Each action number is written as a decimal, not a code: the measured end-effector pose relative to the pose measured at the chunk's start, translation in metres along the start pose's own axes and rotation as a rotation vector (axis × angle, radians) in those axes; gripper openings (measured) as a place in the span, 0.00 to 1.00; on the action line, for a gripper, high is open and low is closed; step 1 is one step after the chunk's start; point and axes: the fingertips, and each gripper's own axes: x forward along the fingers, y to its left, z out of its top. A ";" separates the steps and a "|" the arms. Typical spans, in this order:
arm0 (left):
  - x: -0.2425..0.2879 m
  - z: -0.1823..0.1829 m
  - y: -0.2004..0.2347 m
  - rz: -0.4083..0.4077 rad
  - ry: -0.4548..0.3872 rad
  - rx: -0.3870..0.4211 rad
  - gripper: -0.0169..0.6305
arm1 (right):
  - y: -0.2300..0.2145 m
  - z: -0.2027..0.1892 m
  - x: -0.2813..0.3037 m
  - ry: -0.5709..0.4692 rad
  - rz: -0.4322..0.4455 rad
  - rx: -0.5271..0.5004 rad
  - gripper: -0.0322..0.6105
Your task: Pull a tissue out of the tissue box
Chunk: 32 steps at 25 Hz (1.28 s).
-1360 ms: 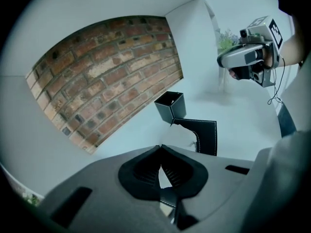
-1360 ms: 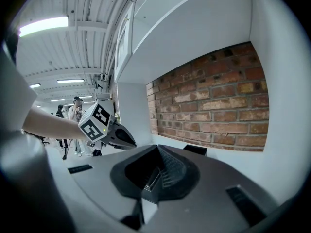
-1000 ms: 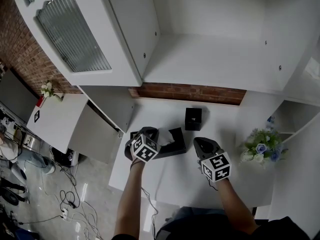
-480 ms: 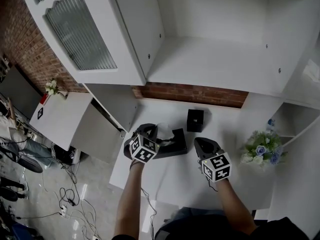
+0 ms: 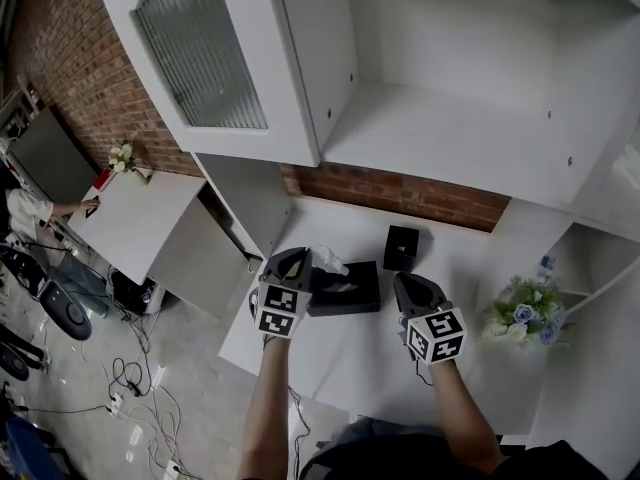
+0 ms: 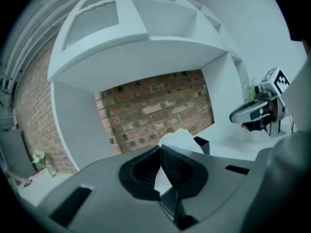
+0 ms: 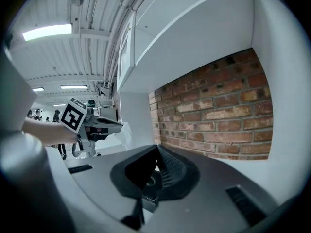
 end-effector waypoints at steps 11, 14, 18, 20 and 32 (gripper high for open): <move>-0.069 0.007 0.016 0.218 -0.203 -0.317 0.04 | 0.012 0.017 0.000 -0.084 -0.013 -0.008 0.05; -0.082 0.002 0.009 0.235 -0.228 -0.340 0.04 | 0.015 0.020 -0.001 -0.096 -0.014 -0.010 0.05; -0.095 -0.005 -0.004 0.225 -0.246 -0.335 0.04 | 0.016 0.022 -0.004 -0.105 -0.024 -0.017 0.05; -0.098 -0.008 -0.005 0.226 -0.244 -0.341 0.04 | 0.017 0.020 -0.004 -0.106 -0.026 -0.020 0.05; -0.100 -0.009 -0.008 0.219 -0.235 -0.353 0.04 | 0.023 0.018 -0.003 -0.087 -0.013 -0.051 0.05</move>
